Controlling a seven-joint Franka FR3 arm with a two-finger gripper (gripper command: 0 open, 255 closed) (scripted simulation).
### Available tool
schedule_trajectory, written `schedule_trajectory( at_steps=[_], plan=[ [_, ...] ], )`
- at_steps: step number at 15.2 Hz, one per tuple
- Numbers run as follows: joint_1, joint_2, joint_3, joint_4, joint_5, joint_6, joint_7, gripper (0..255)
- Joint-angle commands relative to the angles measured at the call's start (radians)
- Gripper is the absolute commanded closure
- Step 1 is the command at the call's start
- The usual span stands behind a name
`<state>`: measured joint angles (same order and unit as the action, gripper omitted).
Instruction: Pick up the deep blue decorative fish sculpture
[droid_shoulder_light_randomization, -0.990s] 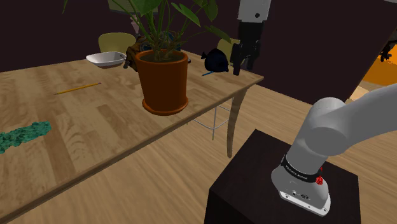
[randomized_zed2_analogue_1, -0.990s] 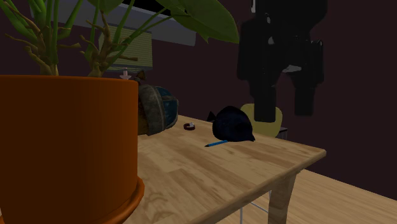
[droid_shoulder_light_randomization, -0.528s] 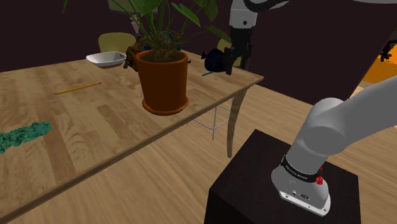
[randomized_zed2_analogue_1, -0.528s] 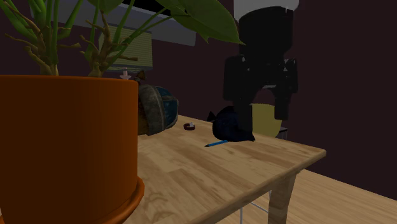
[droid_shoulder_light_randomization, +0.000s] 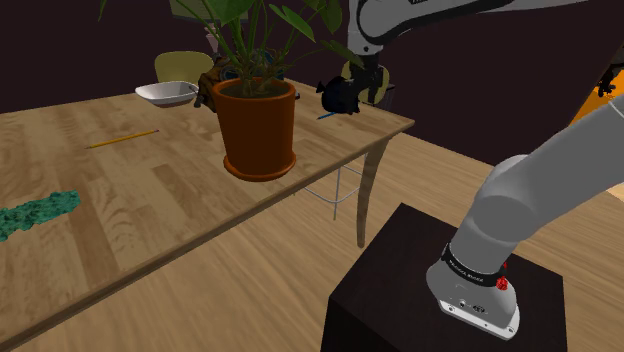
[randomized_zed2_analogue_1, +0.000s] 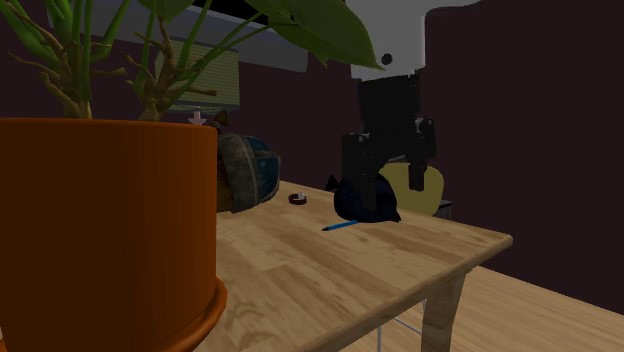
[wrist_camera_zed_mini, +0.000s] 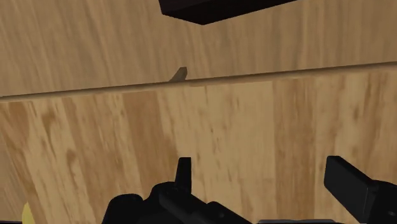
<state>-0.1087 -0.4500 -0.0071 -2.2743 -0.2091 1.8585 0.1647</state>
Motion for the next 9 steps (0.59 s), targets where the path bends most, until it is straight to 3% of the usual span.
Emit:
schedule_trajectory(
  at_steps=[1, 9],
  plan=[
    [-0.02, 0.056, -0.004, 0.03, -0.041, 0.043, 0.01, 0],
    [-0.089, 0.267, -0.025, 0.181, -0.197, 0.168, 0.067, 0]
  ],
)
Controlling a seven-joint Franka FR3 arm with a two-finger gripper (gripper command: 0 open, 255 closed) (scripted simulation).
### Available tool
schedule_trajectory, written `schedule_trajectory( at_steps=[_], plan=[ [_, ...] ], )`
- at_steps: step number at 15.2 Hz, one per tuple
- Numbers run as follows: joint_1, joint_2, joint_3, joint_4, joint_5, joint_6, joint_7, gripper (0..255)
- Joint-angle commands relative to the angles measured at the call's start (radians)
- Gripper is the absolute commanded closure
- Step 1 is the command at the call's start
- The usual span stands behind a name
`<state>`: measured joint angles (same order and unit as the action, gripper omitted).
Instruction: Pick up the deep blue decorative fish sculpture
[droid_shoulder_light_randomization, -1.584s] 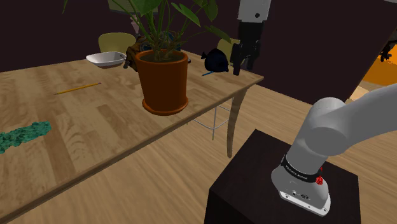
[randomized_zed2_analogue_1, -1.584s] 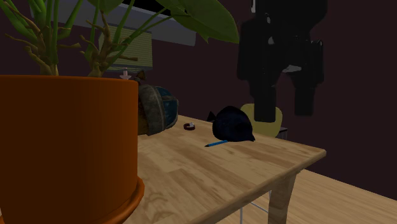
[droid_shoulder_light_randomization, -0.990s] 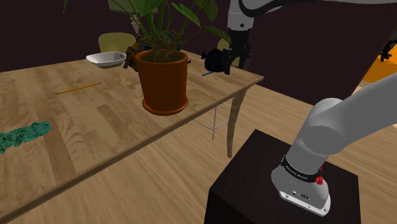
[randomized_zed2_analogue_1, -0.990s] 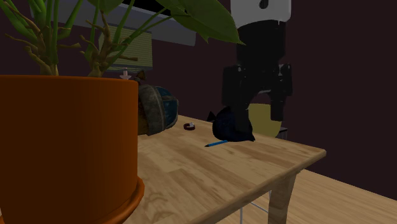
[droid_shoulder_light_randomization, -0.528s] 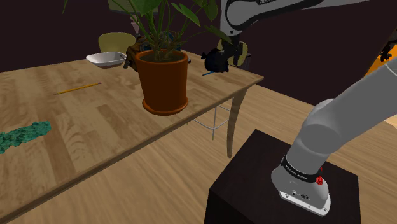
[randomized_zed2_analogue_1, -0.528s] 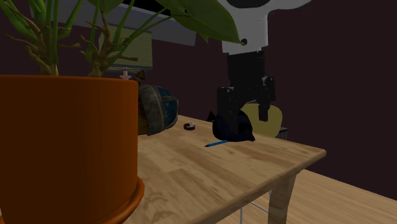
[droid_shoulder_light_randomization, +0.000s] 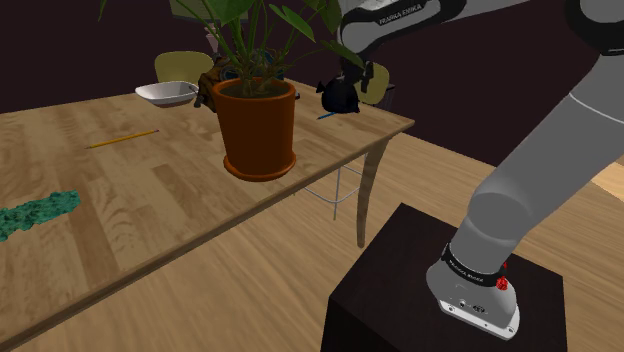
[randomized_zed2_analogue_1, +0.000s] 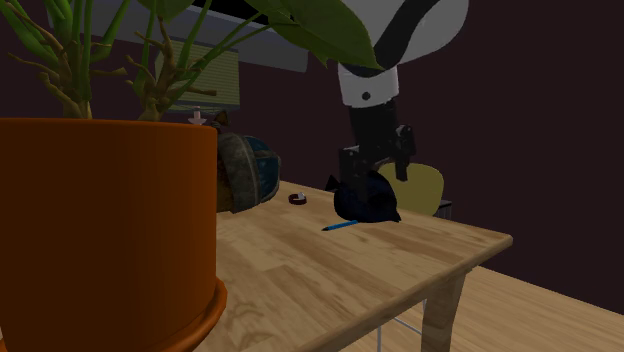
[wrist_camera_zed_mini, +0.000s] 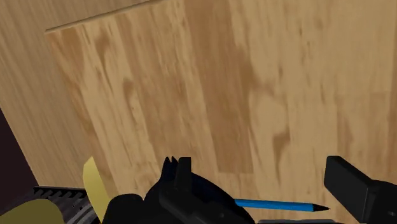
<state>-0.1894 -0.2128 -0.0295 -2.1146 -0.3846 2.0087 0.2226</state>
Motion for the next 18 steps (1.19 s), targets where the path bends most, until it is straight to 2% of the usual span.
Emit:
schedule_trajectory(
  at_steps=[1, 7, 14, 16, 17, 18],
  plan=[
    [-0.016, 0.056, -0.006, 0.045, -0.04, 0.029, 0.017, 0],
    [-0.049, 0.199, -0.029, 0.188, -0.137, 0.074, 0.057, 0],
    [-0.053, 0.222, -0.033, 0.118, -0.164, 0.158, 0.105, 0],
    [-0.053, 0.222, -0.033, 0.118, -0.164, 0.158, 0.105, 0],
    [-0.053, 0.22, -0.033, 0.117, -0.164, 0.158, 0.105, 255],
    [-0.053, 0.22, -0.033, 0.116, -0.164, 0.158, 0.106, 255]
  ],
)
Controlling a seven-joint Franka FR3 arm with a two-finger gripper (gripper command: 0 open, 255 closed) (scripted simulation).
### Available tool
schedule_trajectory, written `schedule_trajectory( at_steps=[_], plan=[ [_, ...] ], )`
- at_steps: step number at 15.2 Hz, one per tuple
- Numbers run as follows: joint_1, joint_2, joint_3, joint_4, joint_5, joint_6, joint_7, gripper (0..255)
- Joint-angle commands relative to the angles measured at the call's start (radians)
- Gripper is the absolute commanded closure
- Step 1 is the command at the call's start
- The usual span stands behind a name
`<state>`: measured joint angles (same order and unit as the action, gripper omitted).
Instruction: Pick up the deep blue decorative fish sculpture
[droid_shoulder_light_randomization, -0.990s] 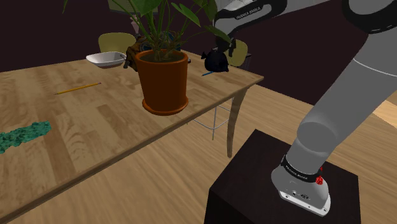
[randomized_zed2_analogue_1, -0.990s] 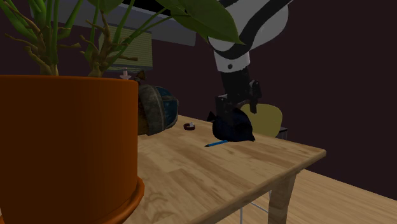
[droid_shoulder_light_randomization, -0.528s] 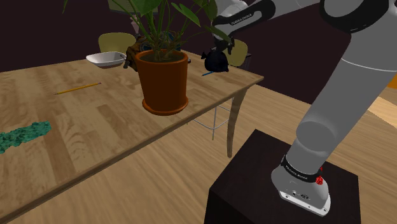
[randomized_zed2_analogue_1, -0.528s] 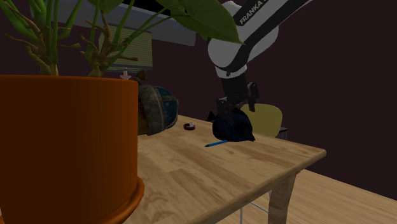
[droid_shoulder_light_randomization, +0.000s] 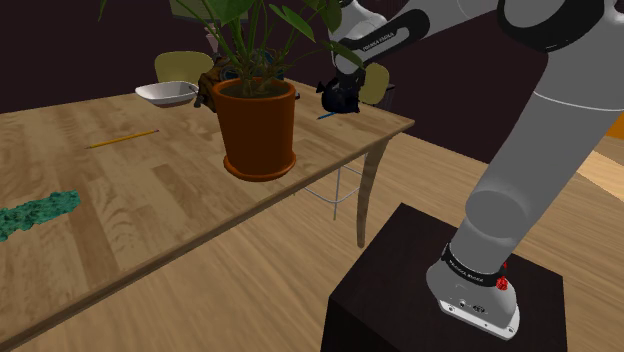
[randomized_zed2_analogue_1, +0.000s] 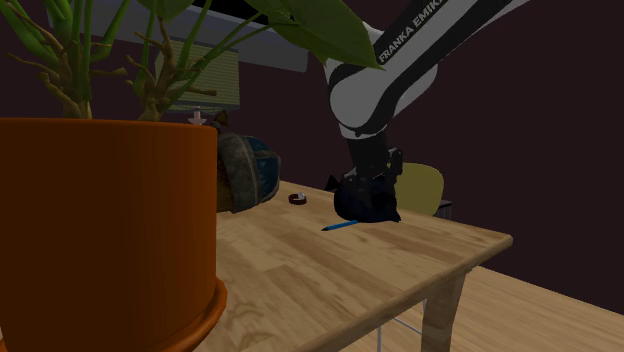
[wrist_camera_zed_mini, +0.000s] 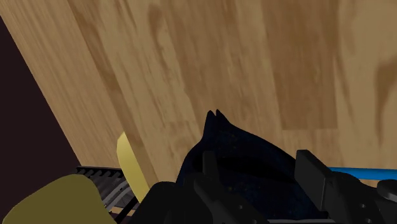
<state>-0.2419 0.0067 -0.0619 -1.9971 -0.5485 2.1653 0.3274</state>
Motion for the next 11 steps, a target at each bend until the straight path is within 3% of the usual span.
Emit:
schedule_trajectory(
  at_steps=[1, 11],
  plan=[
    [0.0, 0.0, 0.0, -0.001, 0.0, 0.001, 0.001, 255],
    [0.001, -0.008, 0.001, 0.027, 0.011, -0.031, -0.019, 255]
  ],
)
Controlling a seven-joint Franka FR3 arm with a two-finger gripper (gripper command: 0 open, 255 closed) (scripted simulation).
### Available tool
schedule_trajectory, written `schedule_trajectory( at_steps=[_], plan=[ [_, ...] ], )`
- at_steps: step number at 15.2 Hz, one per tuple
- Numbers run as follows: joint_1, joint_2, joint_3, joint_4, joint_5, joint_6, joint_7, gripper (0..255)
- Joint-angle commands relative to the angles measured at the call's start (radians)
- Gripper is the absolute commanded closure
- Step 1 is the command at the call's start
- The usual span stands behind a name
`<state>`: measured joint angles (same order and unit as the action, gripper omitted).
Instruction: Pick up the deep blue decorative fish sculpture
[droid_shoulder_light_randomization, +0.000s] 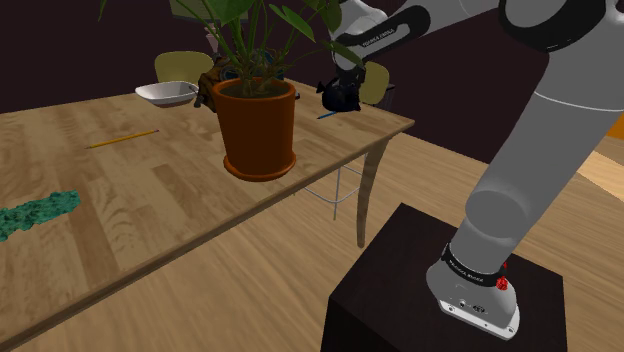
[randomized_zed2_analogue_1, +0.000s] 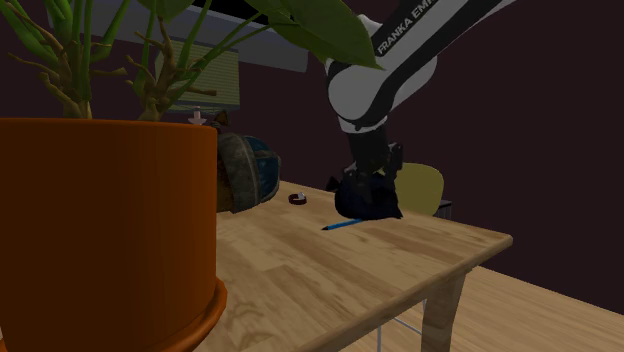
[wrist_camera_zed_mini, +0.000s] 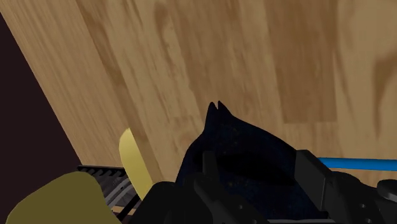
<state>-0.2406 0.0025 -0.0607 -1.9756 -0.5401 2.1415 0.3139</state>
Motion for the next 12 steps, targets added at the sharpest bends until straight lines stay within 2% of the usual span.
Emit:
schedule_trajectory(
  at_steps=[1, 12],
  plan=[
    [0.0, -0.007, 0.0, 0.014, 0.006, -0.019, -0.012, 255],
    [0.006, -0.028, 0.006, 0.131, 0.04, -0.144, -0.078, 255]
  ],
)
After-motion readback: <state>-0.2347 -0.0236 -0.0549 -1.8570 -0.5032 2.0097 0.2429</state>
